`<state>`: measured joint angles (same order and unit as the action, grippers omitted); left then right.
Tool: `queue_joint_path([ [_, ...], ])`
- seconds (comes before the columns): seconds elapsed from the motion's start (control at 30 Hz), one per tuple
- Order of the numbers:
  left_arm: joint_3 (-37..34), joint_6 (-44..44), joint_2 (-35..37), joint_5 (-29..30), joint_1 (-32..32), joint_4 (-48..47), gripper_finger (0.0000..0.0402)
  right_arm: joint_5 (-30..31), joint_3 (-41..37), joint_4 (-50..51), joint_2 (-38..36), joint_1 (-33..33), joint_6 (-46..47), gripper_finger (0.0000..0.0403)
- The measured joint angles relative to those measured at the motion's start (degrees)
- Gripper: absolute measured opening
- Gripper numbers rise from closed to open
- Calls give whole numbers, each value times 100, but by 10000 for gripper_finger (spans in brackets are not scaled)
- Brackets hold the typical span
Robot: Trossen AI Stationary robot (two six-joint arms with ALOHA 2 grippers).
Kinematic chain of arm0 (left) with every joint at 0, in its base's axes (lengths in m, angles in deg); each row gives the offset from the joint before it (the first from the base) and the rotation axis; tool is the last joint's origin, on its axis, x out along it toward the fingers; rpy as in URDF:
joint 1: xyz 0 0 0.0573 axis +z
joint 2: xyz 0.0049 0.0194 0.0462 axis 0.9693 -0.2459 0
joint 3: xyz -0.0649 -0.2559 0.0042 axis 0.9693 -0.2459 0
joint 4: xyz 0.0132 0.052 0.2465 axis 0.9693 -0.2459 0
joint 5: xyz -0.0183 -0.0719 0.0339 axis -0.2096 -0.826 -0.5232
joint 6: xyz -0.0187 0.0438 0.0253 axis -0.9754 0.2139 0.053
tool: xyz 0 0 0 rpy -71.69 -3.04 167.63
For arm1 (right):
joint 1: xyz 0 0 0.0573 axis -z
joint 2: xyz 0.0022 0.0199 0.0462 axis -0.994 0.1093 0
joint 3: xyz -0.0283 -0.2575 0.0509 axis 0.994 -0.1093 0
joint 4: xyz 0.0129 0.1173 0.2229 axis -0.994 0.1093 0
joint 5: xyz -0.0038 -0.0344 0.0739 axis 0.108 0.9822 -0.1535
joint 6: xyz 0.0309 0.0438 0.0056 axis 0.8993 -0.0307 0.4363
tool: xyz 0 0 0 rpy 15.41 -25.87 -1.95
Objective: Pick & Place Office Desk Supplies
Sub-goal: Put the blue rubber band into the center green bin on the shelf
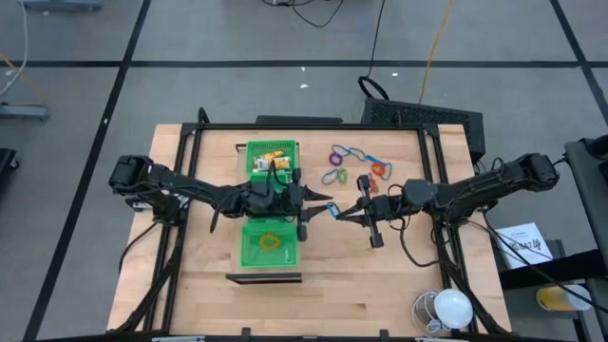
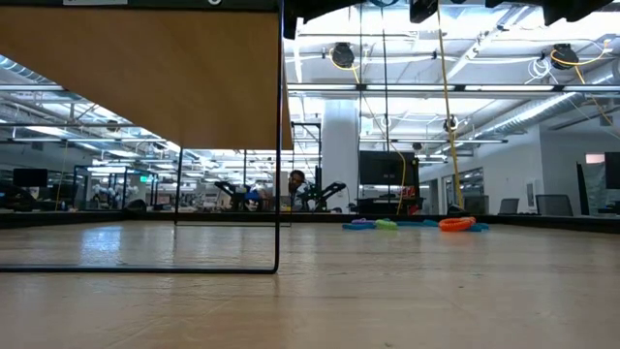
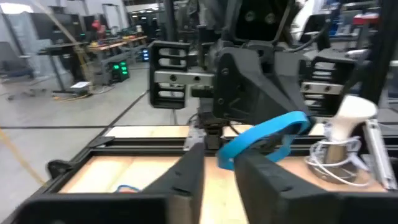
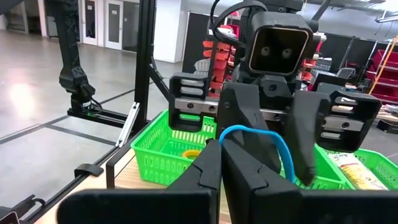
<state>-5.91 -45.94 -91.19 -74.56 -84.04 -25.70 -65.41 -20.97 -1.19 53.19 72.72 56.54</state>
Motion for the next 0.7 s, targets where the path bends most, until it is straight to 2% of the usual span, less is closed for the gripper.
queue_joint_path([
  [0.17, 0, 17, 0, -601, -1, 196, 10, 1, -2, 0, 0, 0, -21, 0],
  [0.33, 0, 24, 11, -751, -11, 307, 11, 50, -2, 0, 0, 2, -217, 3],
  [0.4, 0, 26, 24, -755, -11, 286, 6, 256, -2, 29, 0, 0, -340, 15],
  [0.53, -2, 27, 182, -788, -11, 86, 10, 334, -4, 63, -25, 2, -429, 72],
  [0.7, -2, 28, 526, -730, -11, -374, 6, 336, -4, 51, -78, 0, -79, 178],
])
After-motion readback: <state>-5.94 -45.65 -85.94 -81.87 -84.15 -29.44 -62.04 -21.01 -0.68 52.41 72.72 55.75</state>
